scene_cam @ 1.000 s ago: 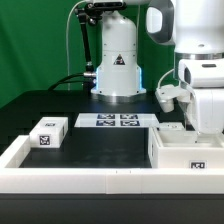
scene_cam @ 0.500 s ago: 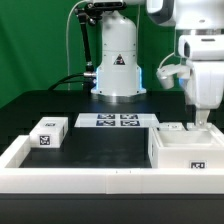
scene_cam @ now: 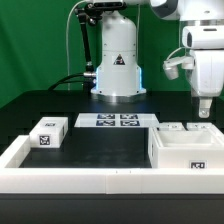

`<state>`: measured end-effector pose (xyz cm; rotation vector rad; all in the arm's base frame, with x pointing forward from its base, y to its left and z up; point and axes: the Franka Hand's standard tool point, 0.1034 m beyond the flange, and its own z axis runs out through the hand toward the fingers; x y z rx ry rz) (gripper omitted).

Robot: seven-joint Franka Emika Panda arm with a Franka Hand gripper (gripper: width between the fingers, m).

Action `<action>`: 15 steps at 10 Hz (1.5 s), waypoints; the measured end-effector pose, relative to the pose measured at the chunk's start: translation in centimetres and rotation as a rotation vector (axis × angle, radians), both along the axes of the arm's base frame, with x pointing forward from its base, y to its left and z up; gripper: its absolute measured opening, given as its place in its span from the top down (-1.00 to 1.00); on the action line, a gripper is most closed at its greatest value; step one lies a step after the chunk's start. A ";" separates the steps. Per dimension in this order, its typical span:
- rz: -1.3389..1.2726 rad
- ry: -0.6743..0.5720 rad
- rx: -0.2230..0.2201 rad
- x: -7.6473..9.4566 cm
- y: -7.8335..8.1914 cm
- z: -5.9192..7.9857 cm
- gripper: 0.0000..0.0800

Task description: Assemble cabinet

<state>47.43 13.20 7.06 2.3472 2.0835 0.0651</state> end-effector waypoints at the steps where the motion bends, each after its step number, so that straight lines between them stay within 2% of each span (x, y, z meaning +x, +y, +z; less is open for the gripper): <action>1: 0.001 0.007 0.002 -1.0 0.6 -0.4 -0.99; 3: 0.034 0.004 0.016 -2.8 2.1 -0.9 -0.99; 4: 0.051 0.003 0.031 -4.6 3.1 -1.6 -0.99; 5: 0.058 0.010 0.042 -5.6 3.3 -2.6 -0.99; 7: 0.053 0.018 0.062 -6.7 3.4 -4.4 -0.99; 10: 0.047 0.039 0.066 -7.0 3.4 -5.7 -0.99; 12: 0.043 0.041 0.067 -6.9 3.4 -5.9 -0.30; 13: 0.043 0.041 0.067 -6.9 3.4 -5.9 -0.30; 14: 0.042 0.041 0.067 -6.9 3.4 -5.9 0.03; 15: 0.042 0.042 0.067 -6.9 3.4 -6.0 0.55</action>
Offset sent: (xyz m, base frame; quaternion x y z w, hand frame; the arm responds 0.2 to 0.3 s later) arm -0.0569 0.0328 -0.0110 -0.0107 0.0313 -0.0244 0.9992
